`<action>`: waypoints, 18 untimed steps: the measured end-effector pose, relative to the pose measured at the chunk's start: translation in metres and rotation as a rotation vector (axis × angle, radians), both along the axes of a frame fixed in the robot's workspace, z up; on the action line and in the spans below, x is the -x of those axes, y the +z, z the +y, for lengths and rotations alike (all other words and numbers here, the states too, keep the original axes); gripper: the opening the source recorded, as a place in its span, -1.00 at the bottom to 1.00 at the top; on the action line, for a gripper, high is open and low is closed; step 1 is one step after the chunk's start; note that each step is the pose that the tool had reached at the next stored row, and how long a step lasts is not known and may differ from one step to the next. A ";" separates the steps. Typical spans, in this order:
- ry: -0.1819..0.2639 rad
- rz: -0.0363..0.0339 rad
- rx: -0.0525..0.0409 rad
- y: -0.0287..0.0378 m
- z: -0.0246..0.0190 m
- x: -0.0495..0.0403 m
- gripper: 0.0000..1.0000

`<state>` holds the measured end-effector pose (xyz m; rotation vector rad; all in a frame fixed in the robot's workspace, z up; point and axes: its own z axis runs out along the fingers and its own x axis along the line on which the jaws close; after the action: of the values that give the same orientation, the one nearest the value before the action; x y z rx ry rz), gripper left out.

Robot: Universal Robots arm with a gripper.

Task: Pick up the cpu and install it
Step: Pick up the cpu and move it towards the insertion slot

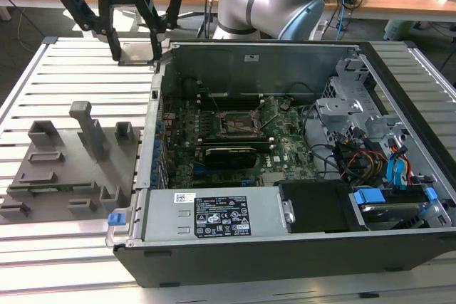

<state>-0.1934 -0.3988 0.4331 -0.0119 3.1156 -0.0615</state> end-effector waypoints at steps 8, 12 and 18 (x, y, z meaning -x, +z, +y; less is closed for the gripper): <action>0.000 0.0000 0.0014 -0.0057 0.0023 -0.0110 0.08; 0.000 0.0000 0.0019 -0.0082 0.0031 -0.0155 0.08; 0.000 0.0000 0.0027 -0.0130 0.0046 -0.0237 0.08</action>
<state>-0.1697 -0.3942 0.4201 -0.0119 3.1155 -0.0657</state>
